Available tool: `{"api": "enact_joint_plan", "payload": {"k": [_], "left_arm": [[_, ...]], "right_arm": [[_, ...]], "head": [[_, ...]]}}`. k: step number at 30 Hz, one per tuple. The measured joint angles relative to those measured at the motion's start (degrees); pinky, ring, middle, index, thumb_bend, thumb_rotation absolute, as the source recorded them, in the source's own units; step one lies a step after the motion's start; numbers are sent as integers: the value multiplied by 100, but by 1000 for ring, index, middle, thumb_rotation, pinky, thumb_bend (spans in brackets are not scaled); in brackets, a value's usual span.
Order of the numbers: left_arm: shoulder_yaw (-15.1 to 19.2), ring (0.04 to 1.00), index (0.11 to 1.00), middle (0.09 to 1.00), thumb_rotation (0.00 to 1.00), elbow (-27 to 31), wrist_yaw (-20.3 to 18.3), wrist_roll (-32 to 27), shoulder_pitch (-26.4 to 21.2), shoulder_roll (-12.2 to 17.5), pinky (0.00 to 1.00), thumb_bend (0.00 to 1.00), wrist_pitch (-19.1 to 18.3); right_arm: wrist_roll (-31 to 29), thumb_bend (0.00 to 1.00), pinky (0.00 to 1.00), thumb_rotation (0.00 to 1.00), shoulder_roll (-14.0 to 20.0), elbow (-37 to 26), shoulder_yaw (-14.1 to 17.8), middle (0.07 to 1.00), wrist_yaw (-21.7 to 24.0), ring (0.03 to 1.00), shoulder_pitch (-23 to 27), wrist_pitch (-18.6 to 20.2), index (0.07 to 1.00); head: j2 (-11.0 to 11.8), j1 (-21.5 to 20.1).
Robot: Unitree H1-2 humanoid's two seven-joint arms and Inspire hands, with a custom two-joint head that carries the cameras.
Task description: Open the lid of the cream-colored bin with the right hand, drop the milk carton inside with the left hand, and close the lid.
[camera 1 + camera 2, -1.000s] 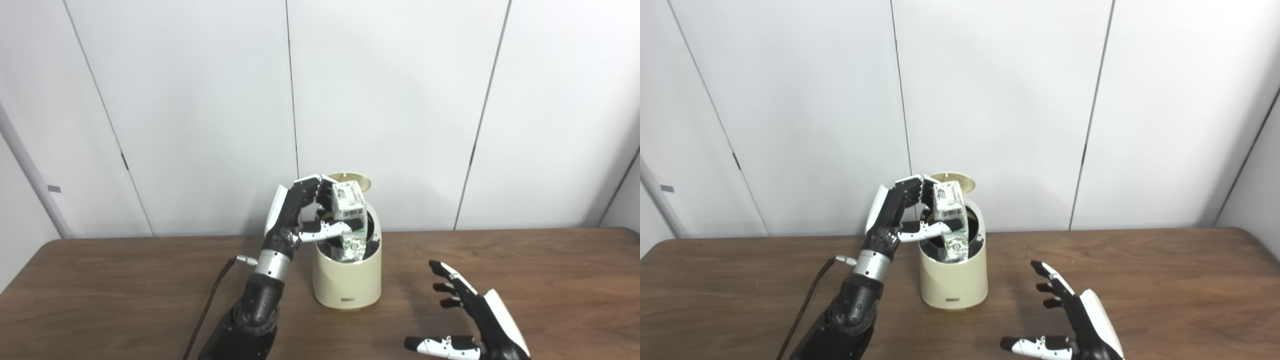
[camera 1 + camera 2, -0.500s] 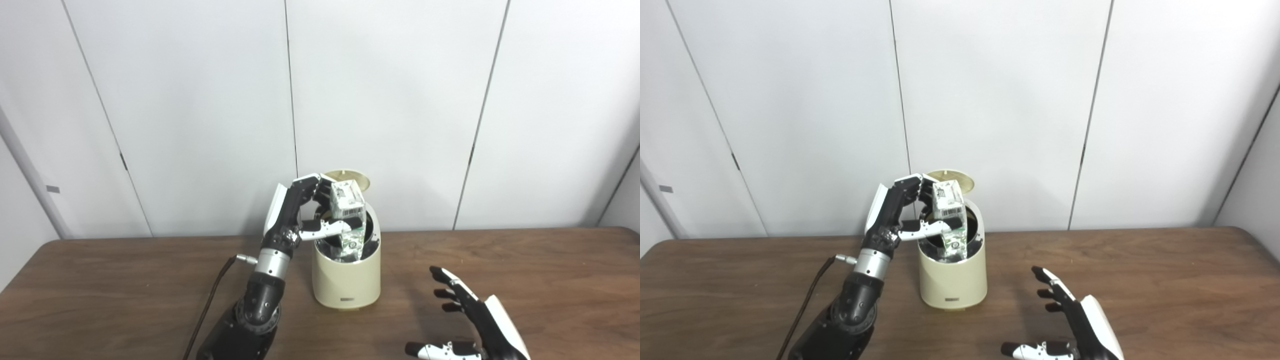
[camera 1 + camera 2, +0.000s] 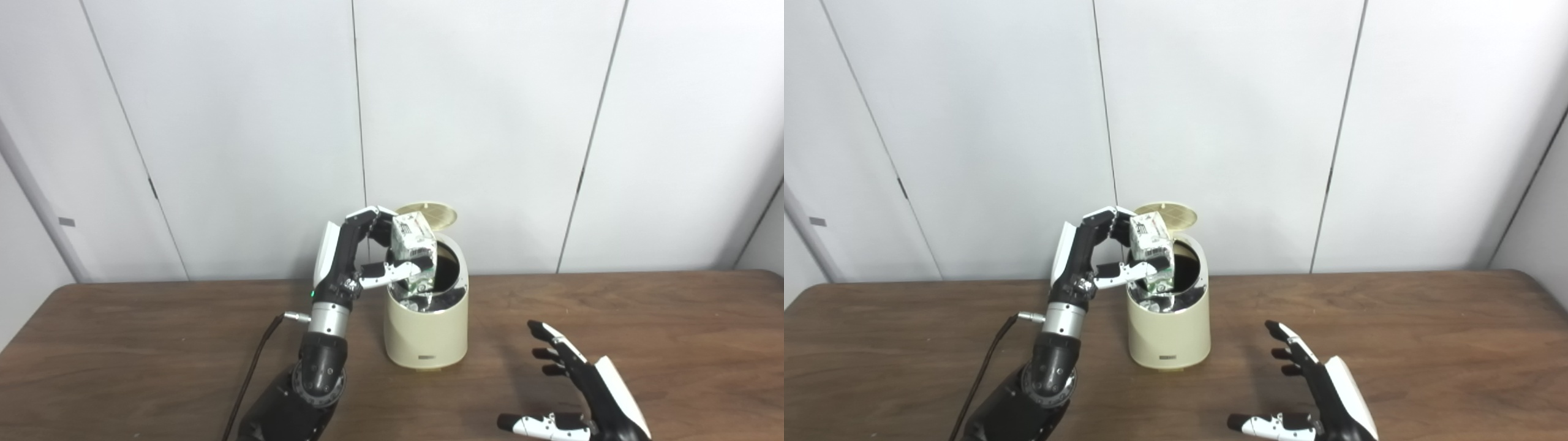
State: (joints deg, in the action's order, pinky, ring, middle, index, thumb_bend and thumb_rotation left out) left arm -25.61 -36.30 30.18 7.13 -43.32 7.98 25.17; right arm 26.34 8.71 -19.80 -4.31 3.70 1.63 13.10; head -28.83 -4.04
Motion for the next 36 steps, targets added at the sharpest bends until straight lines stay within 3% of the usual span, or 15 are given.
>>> {"api": "enact_joint_plan", "payload": {"k": [6,13,16,17,20,25,36], "left_arm": [[-249,465,496,480,0,-135,245,3,-64,48,490,505,5],[-265,464,507,489,0,-174,164,-18,-52,77,508,505,5],[-239,576,502,496,0,-180,-3,-52,-49,104,534,522,9],[-225,638,632,631,111,-180,-93,-61,-48,119,577,809,15],[-226,684,690,696,183,-179,-206,-51,-54,168,609,913,66],[-221,739,766,774,231,-179,-298,-43,-53,184,653,944,114],[-146,744,792,792,263,-173,-440,-35,-48,182,674,952,141]], "right_arm": [[1,784,715,262,0,-9,2,895,8,817,-11,0,897],[-63,785,717,256,0,-10,20,896,23,817,-11,-1,895],[-67,783,705,247,2,-10,23,893,22,812,-7,-2,891],[-68,782,703,245,2,-10,23,892,22,810,-5,-4,892],[-83,782,699,245,6,-9,29,891,19,806,2,-17,891],[-81,787,678,252,8,3,29,889,-3,796,31,-41,891],[-81,784,654,252,10,13,26,888,-6,782,61,-42,893]], "head": [[-9,9],[-35,9],[-35,26],[-35,26],[-44,52],[-53,53],[-53,70]]}}
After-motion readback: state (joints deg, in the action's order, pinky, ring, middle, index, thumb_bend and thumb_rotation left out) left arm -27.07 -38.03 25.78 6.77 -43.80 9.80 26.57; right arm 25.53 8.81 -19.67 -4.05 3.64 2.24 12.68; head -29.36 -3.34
